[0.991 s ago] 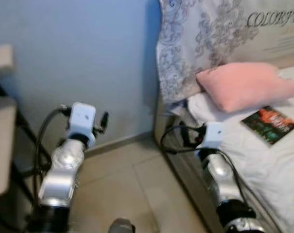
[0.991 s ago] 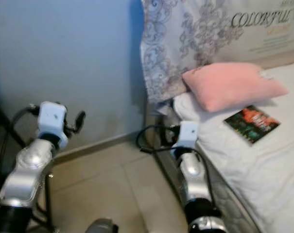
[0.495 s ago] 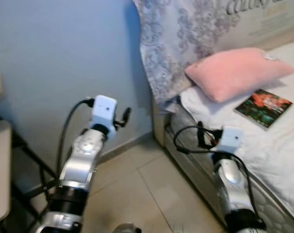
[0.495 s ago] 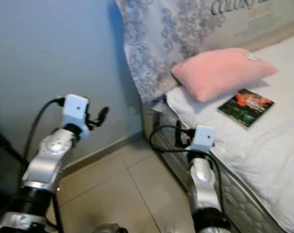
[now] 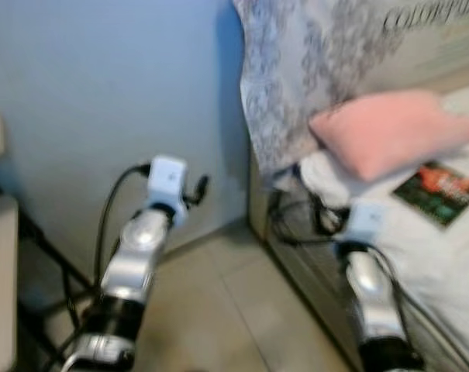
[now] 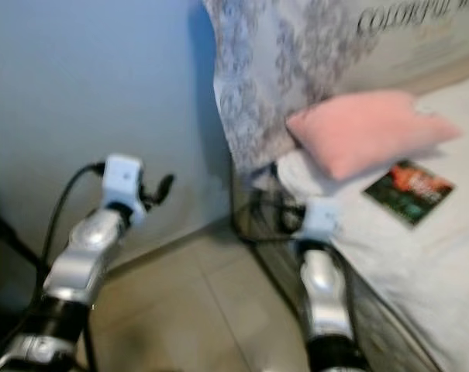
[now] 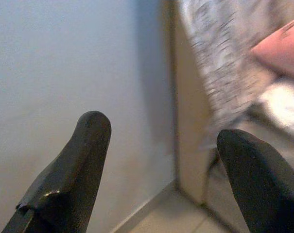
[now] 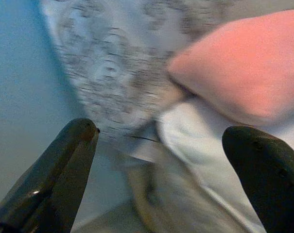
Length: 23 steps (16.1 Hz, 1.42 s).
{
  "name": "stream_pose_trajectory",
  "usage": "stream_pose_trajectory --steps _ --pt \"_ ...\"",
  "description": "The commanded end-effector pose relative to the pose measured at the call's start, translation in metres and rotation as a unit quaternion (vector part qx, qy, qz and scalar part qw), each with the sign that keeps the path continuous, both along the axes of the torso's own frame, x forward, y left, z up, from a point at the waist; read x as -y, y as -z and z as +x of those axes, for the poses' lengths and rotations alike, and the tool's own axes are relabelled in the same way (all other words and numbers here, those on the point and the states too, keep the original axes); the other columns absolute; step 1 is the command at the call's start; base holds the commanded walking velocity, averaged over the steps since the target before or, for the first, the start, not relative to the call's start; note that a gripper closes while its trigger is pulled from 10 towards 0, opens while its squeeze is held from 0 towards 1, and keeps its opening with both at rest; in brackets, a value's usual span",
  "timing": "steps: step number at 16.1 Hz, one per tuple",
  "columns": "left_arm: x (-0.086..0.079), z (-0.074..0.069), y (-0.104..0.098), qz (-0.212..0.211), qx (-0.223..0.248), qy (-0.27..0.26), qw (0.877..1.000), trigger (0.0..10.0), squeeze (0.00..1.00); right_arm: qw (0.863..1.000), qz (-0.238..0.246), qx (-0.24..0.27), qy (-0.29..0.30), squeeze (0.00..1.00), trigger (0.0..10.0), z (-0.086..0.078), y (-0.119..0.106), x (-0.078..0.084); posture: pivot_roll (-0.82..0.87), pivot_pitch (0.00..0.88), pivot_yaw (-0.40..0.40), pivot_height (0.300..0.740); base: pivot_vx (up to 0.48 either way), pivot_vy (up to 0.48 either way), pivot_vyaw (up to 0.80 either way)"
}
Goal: Clean up the room
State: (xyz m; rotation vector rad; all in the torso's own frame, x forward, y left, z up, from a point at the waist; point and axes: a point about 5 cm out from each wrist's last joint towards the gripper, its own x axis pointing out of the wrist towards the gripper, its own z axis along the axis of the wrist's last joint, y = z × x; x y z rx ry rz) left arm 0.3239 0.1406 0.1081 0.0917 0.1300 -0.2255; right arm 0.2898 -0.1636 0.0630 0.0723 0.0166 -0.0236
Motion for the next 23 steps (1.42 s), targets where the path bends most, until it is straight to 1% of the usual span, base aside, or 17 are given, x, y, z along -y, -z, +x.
stream_pose_trajectory --steps 1,2,3,4,7,8,10,11,13,15,16,17,20,21,22,23 --pt "0.014 0.008 -0.012 0.001 0.021 0.026 0.999 10.0 0.0 1.0 -0.01 -0.002 0.018 0.56 10.0 -0.001 -0.001 0.009 -0.01 0.0 0.121 0.74 0.0 0.0 0.66" --pt "0.019 0.011 -0.013 -0.002 0.022 0.034 0.999 10.0 0.0 0.999 -0.004 -0.004 0.033 0.53 10.0 -0.001 -0.002 0.012 -0.02 0.0 0.131 0.74 0.0 0.0 0.0" --pt "0.02 0.012 -0.014 0.0 0.023 0.035 0.999 10.0 0.0 0.999 -0.007 -0.005 0.035 0.53 10.0 -0.001 -0.002 0.013 -0.02 0.0 0.131 0.74 0.0 0.0 0.0" --pt "0.024 0.015 -0.016 0.007 0.03 0.037 0.999 10.0 0.0 0.999 -0.008 -0.004 0.043 0.52 10.0 -0.002 -0.002 0.016 -0.04 0.0 0.149 0.74 0.0 0.0 0.0" --pt "0.037 0.022 -0.015 -0.01 0.023 0.06 0.998 10.0 0.0 0.997 -0.01 0.006 0.07 0.5 10.0 -0.001 -0.007 0.023 -0.12 0.0 0.207 0.74 0.0 0.0 0.0" --pt "0.053 0.029 -0.021 -0.01 0.029 0.088 0.996 10.0 0.0 0.996 -0.008 0.022 0.087 0.5 10.0 0.001 -0.014 0.031 -0.16 0.0 0.229 0.74 0.0 0.0 0.0" --pt "0.065 0.036 -0.027 -0.009 0.037 0.101 0.994 10.0 0.0 0.996 -0.023 0.034 0.08 0.56 10.0 0.0 -0.019 0.033 -0.18 0.0 0.226 0.74 0.0 0.0 0.68" --pt "0.07 0.037 -0.027 -0.005 0.038 0.109 0.993 10.0 0.0 0.996 -0.023 0.034 0.082 0.56 10.0 -0.002 -0.018 0.034 -0.18 0.0 0.22 0.74 0.0 0.0 0.62" --pt "0.075 0.035 -0.024 0.0 0.04 0.122 0.992 10.0 0.0 0.995 -0.022 0.03 0.09 0.57 10.0 -0.007 -0.015 0.039 -0.18 0.0 0.221 0.74 0.0 0.0 0.6" --pt "0.073 0.034 -0.019 -0.001 0.03 0.126 0.992 10.0 0.0 0.995 -0.011 0.017 0.096 0.56 10.0 -0.013 -0.009 0.039 -0.18 0.0 0.218 0.74 0.0 0.0 0.57" --pt "0.071 0.032 -0.015 -0.004 0.026 0.123 0.992 10.0 0.0 0.997 -0.015 0.013 0.077 0.56 10.0 -0.014 -0.007 0.033 -0.17 0.0 0.203 0.74 0.0 0.0 0.52" --pt "0.07 0.031 -0.013 -0.004 0.026 0.121 0.992 10.0 0.0 0.997 -0.027 0.013 0.067 0.62 10.0 -0.015 -0.007 0.029 -0.15 0.0 0.188 0.74 0.0 0.0 0.53" --pt "0.069 0.029 -0.01 -0.009 0.028 0.11 0.994 10.0 0.0 0.998 -0.033 0.005 0.055 0.64 10.0 -0.014 -0.006 0.027 -0.14 0.0 0.167 0.74 0.0 0.0 0.53" --pt "0.064 0.029 -0.009 -0.032 0.023 0.089 0.995 10.0 0.0 0.998 -0.046 -0.002 0.048 0.64 10.0 -0.012 -0.006 0.029 -0.12 0.0 0.141 0.74 0.0 0.0 0.53" --pt "0.057 0.029 -0.006 -0.058 0.014 0.067 0.996 10.0 0.0 0.997 -0.066 -0.007 0.042 0.61 10.0 -0.01 -0.008 0.032 -0.12 0.0 0.119 0.74 0.0 0.0 0.53" --pt "0.048 0.026 -0.001 -0.066 0.009 0.047 0.997 10.0 0.0 0.996 -0.081 -0.005 0.033 0.58 10.0 -0.006 -0.013 0.037 -0.11 0.0 0.095 0.74 0.0 0.0 0.0"
